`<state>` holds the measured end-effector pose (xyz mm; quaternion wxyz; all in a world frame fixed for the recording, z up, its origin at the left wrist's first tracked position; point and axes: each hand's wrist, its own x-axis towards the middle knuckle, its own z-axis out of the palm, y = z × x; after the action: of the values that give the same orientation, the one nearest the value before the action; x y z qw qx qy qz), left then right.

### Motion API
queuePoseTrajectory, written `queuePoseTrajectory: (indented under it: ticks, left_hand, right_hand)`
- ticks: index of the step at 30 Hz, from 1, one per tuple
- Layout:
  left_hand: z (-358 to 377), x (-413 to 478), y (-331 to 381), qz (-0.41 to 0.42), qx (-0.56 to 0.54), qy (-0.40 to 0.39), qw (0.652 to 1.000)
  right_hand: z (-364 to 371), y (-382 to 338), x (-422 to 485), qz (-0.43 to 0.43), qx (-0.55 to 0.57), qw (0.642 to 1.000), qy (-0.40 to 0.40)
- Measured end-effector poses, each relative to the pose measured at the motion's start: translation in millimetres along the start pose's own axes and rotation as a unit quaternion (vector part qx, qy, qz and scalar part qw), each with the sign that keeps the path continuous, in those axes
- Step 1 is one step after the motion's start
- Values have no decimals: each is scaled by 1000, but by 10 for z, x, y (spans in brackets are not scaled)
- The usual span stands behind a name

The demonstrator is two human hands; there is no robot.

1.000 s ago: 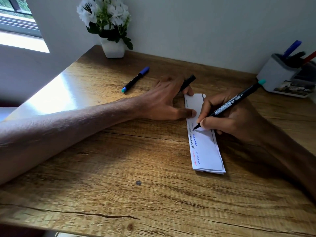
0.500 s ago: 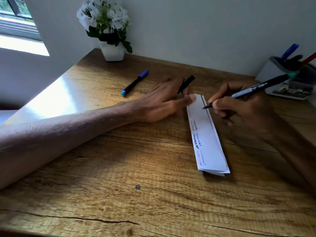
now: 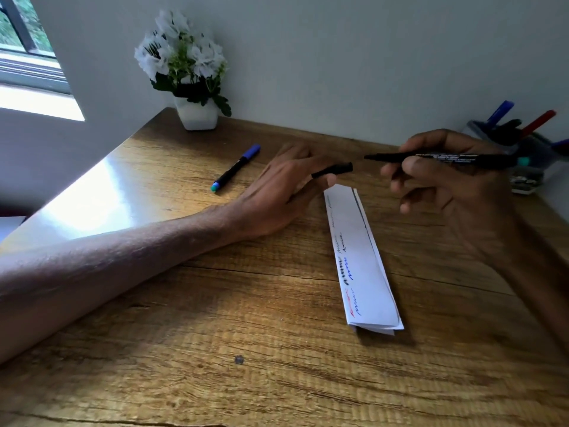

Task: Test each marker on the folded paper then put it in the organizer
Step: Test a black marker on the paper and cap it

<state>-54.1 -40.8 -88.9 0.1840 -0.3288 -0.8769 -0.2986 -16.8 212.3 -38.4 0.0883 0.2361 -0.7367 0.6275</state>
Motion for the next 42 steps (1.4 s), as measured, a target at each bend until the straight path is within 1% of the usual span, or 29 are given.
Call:
queuePoseTrajectory:
  ticks: [5,11,21,25,30,34,37,39,42]
  left_hand:
    - [-34,-3,25,8,-42,2,999]
    - [-47,13,69,5,-79,-15,997]
    - [-24,18,36,14,-76,-17,997]
    - [-22,10,41,26,-73,-23,997]
    - [-6,3,47,41,-58,-30,997]
    - [-9,-4,43,45,-60,-24,997]
    - [-8,-18,35,51,-57,-4,997]
    - [-11,-30,52,61,-60,-1,996]
    - [-14,-36,91,87,-64,-17,994]
  right_hand:
    - [8,-16,-14,-47,-47,998,-6]
    - [18,-26,-17,-49,-60,997,2]
    - [23,-6,-25,-60,-67,996,-18]
    - [51,-11,-24,-57,-84,995,-11]
    - [96,23,-34,-55,-106,993,-22]
    - [111,40,-20,-52,-109,993,-15]
    - [102,42,-8,-63,-108,992,-21]
    - [132,52,-12,-75,-120,989,-30]
    - [212,95,-29,-74,-117,990,-34]
